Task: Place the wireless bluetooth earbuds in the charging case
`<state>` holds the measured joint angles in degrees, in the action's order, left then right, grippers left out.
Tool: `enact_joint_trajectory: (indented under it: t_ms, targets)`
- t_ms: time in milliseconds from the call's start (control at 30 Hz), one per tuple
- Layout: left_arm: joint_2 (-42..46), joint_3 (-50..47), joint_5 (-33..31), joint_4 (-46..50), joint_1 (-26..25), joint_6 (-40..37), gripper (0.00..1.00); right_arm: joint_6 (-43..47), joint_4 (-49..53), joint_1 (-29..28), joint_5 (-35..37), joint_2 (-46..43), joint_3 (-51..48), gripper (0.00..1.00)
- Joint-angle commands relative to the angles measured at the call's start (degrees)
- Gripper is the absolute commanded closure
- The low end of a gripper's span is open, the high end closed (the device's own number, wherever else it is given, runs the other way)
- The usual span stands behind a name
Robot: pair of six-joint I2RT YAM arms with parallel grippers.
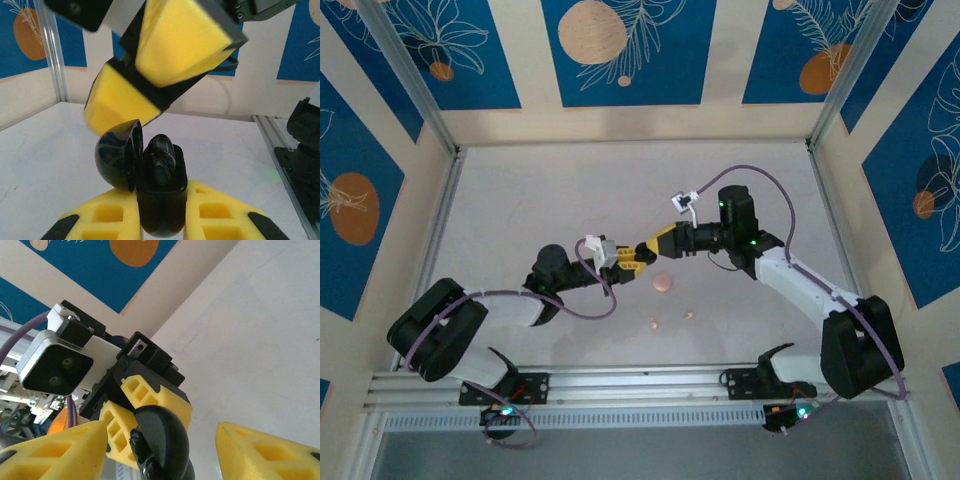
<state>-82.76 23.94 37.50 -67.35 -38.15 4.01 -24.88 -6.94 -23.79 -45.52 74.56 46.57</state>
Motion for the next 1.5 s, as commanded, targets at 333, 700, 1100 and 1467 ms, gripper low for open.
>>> enact_joint_trajectory:
  t_ms: [333,700,1100,1467]
  targets:
    - [0.73,0.98,0.29,0.07,-0.26,-0.20,0.83,2.60,-1.65,-1.91,-11.77,-2.79,-0.97,0.54]
    - [1.94,1.14,-4.41,4.11,0.01,0.74,0.82,3.31,2.73,-0.38,-4.07,-6.20,-1.84,0.54]
    - [2.90,12.27,-15.59,45.28,3.96,13.24,0.83,-0.53,24.70,4.68,19.81,-7.27,0.20,0.44]
    - [-5.57,19.73,-13.06,65.66,7.61,21.53,0.83,-1.16,48.44,-5.21,37.16,7.66,8.68,0.44]
